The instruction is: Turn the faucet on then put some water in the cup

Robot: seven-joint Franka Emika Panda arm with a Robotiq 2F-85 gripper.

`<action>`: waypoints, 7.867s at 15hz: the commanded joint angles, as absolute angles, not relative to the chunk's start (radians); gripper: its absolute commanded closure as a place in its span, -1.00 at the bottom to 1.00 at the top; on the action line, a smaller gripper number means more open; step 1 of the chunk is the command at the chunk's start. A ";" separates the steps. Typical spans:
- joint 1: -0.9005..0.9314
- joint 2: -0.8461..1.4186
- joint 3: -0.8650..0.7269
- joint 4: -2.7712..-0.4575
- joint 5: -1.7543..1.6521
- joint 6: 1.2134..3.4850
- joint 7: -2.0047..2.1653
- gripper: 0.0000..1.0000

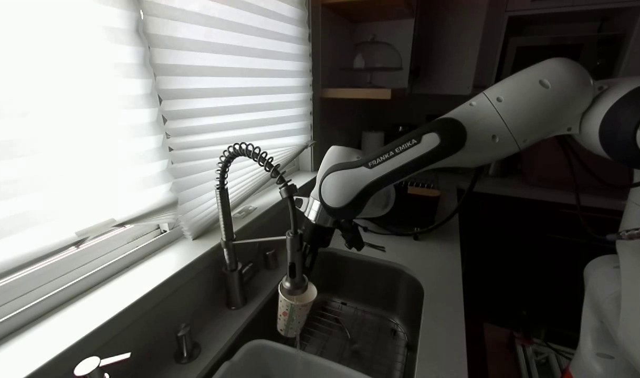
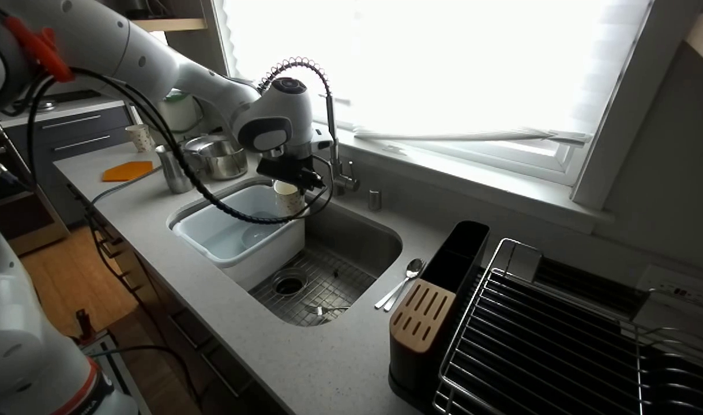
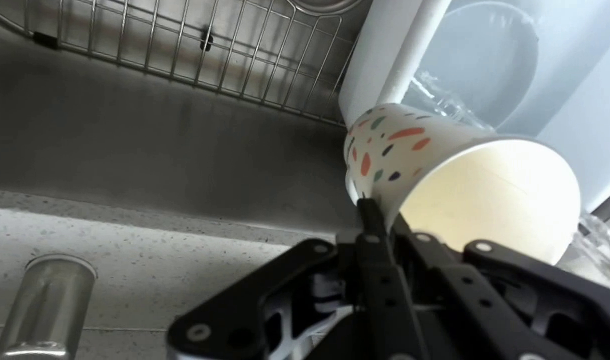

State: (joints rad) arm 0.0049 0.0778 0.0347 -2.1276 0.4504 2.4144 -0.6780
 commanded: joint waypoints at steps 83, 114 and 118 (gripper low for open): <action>-0.409 -0.298 -0.393 -2.466 -0.126 2.237 -0.158 0.98; -0.125 -0.585 -0.192 -2.298 -0.080 2.139 -0.237 -1.00; -0.035 -0.574 -0.173 -2.263 -0.023 2.050 -0.286 -1.00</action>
